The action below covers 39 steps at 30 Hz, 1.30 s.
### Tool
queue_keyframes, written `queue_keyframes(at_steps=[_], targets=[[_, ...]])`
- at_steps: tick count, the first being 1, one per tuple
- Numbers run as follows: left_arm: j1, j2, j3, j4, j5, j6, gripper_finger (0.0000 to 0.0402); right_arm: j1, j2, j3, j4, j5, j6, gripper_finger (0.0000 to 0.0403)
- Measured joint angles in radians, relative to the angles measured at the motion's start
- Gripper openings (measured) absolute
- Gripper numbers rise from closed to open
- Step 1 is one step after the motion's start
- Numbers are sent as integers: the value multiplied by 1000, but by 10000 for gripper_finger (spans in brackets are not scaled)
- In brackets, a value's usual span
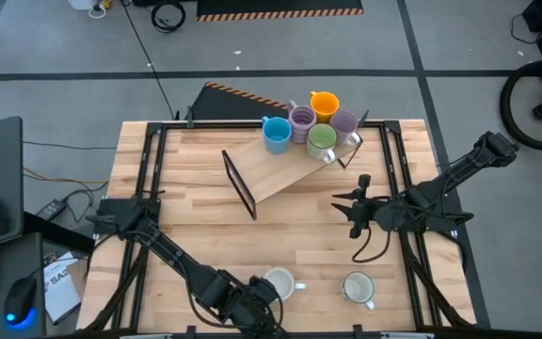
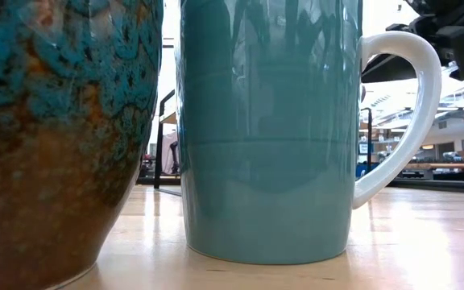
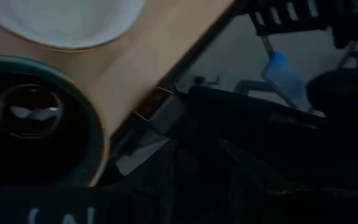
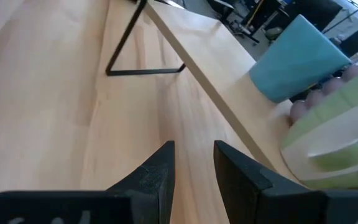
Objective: Place coffee mugs
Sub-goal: Put the dark blue mug on the shelf
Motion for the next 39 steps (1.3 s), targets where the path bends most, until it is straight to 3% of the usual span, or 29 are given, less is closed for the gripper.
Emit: queue_keyframes(at_steps=[6, 19, 23, 32, 39], targets=[[-24, 9, 0, -60, -45, -49, 116, -51, -2, 0, 3, -62, -13, 116], [-22, 17, 1, -64, -43, -59, 116, -148, -2, 0, 51, -210, -39, 116], [-22, 27, 0, -154, -55, -37, 116, -161, -1, 0, 60, -230, -40, 116], [-18, 33, 1, -153, -89, -19, 116, -168, -1, 0, 67, -237, -39, 116], [-9, 80, 0, -156, -16, -11, 116, -168, -1, 0, 82, -262, -39, 116]])
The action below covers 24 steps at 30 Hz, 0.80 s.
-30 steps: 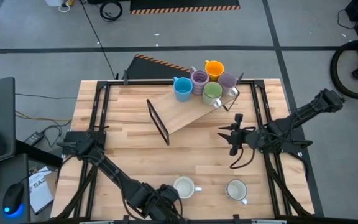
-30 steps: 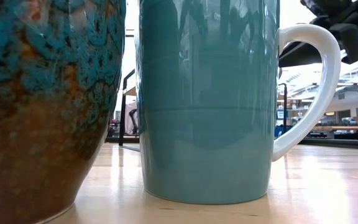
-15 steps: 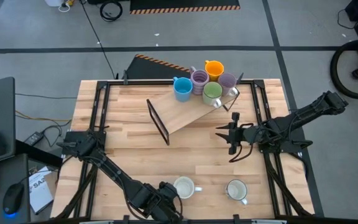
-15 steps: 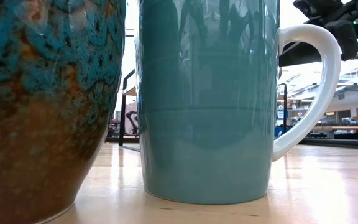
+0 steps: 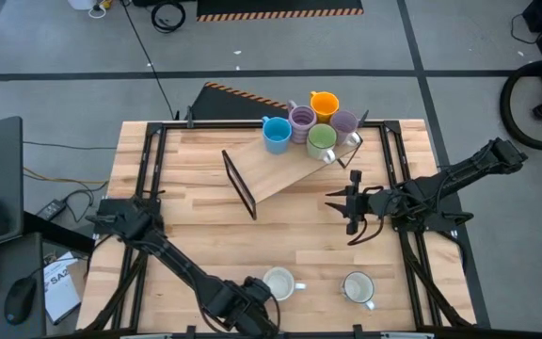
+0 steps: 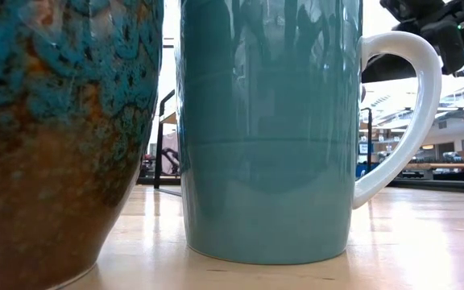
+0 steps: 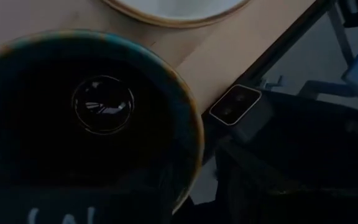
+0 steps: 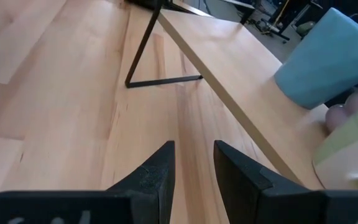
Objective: Place coffee mugs
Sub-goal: Put the dark blue mug on the shelf
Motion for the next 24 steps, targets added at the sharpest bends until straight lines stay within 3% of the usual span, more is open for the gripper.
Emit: queue_keyframes(at_steps=[12, 20, 24], targets=[[1, 25, 0, -66, 26, -15, 112, 0, 0, 0, 22, -12, -14, 116], [14, 20, 2, -129, 21, -10, 49, 0, 0, 0, 26, -30, -15, 116], [19, 19, 3, -142, 40, 8, 46, 0, 0, 0, 26, -30, -18, 116]])
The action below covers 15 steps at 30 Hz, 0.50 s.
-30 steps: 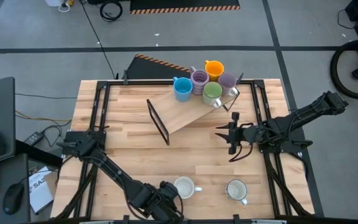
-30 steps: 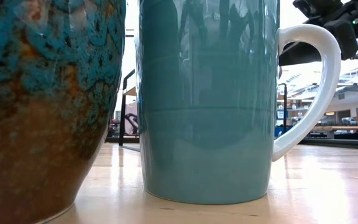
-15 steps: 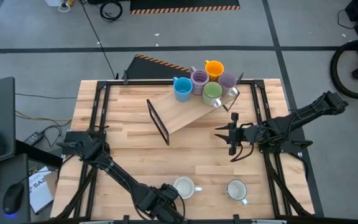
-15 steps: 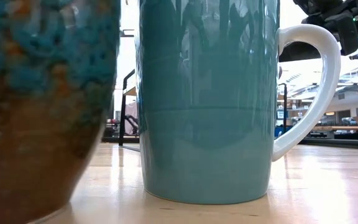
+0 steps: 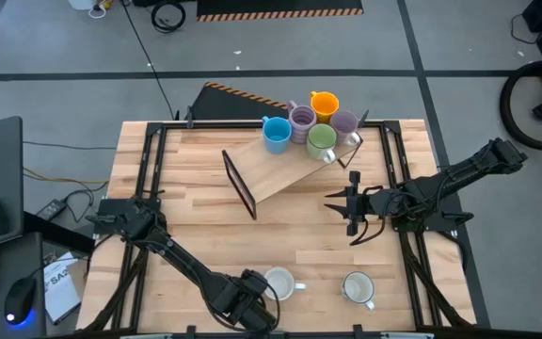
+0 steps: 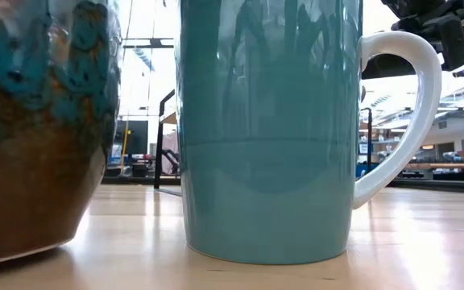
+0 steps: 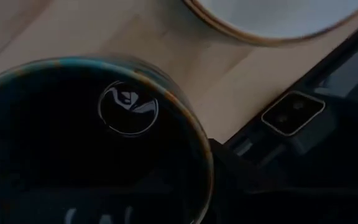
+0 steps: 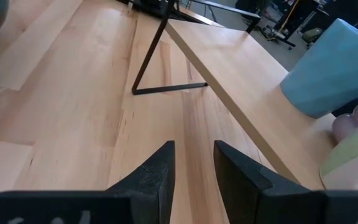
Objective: Place coffee mugs
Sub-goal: Put the dark blue mug on the shelf
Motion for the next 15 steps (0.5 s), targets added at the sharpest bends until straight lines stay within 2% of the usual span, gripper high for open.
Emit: queue_keyframes(at_steps=[10, 15], targets=[[5, -27, -6, -59, 52, 87, 44, 0, 0, 0, 0, -18, 1, 116], [15, -80, -7, -127, 79, 196, 42, 0, 0, 0, 0, -22, 0, 116]])
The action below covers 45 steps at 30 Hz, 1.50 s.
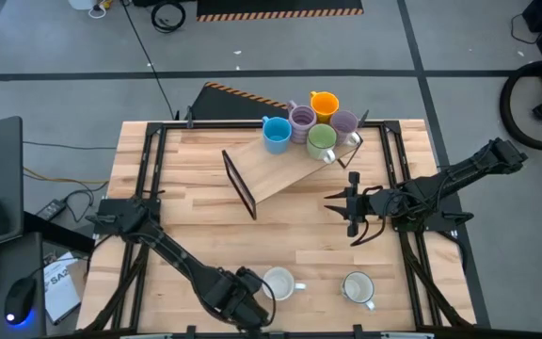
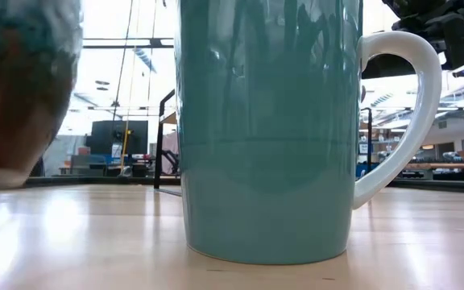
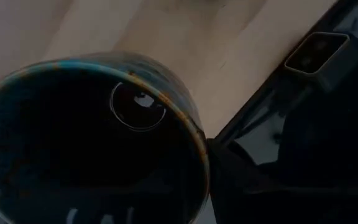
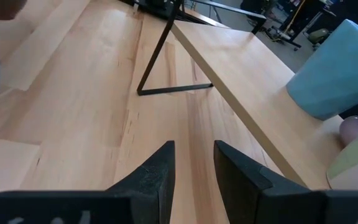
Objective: Place coffee mugs
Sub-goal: Put the dark blue mug on the shelf
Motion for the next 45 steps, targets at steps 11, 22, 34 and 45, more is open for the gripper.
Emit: queue_keyframes(at_steps=[11, 22, 34, 45], targets=[[65, -96, 3, -151, -15, 175, 42, 0, 0, 0, 1, 0, 21, 116], [156, -195, 4, -151, -137, 410, 42, 0, 0, 0, 0, 0, 36, 116], [288, -218, 4, -22, -140, 734, 42, 0, 0, 0, -31, 0, 116, 116], [412, -300, 5, 144, -100, 937, 42, 1, 0, 0, -44, 0, 182, 116]])
